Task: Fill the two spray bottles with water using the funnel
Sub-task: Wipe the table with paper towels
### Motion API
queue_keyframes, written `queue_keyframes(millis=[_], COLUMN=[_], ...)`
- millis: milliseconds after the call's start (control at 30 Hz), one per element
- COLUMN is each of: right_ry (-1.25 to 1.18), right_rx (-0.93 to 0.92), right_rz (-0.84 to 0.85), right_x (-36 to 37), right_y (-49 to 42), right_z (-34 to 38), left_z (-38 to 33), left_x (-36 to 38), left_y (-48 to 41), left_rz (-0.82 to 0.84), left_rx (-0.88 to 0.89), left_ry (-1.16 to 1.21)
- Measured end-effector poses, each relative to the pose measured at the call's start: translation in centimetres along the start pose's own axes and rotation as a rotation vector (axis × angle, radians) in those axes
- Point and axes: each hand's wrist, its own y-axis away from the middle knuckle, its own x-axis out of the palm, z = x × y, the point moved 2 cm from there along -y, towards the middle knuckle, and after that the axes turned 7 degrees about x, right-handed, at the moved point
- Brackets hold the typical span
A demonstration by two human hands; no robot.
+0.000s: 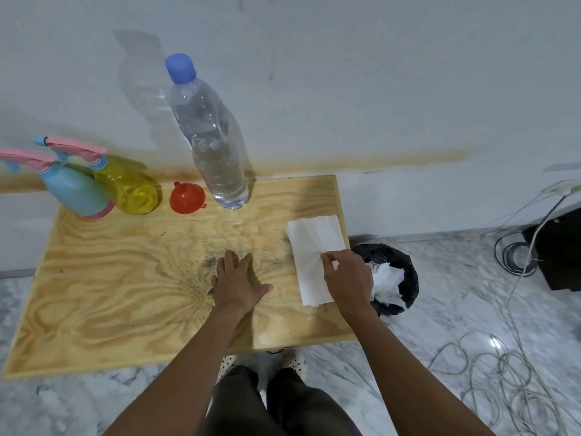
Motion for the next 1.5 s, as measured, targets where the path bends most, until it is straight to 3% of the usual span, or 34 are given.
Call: queue_keyframes(millis=[267,433,600,767,900,1167,1500], right_ry=[-0.041,-0.035,-0.017,0.06,0.087,-0.106,-0.28], right_rx=[-0.036,-0.043,0.014,0.081,0.109,0.133,0.022], right_rz=[-0.042,0.079,0.108,0.161,0.16,-0.011,-0.139], right_x=[-0.6,-0.5,-0.6,-0.5,-0.3,-1.8,-6.8], right_y=[0.0,-0.3,-0.2,-0.8,-1.0,-0.4,-0.5], right_z=[-0.5,-0.6,-0.3,-0.2,0.1,0.2,2.0], left_z=[0.1,-0.5,-2.4,-5.6,-6.1,-5.6,-6.2], left_x=[0.1,-0.3,0.2,2.0,2.8,3.3,3.2], left_y=[-0.3,-0.3,-0.2,-0.4,-0.6,-0.6,0.0], left_rz=[-0.006,-0.003,-0.101,0.108,0.141,0.141,0.137], left_rx=[0.011,0.004,0.215,0.348,0.348,0.365,0.322], left_ry=[-0.003,-0.002,0.121,0.162,0.115,0.149,0.168])
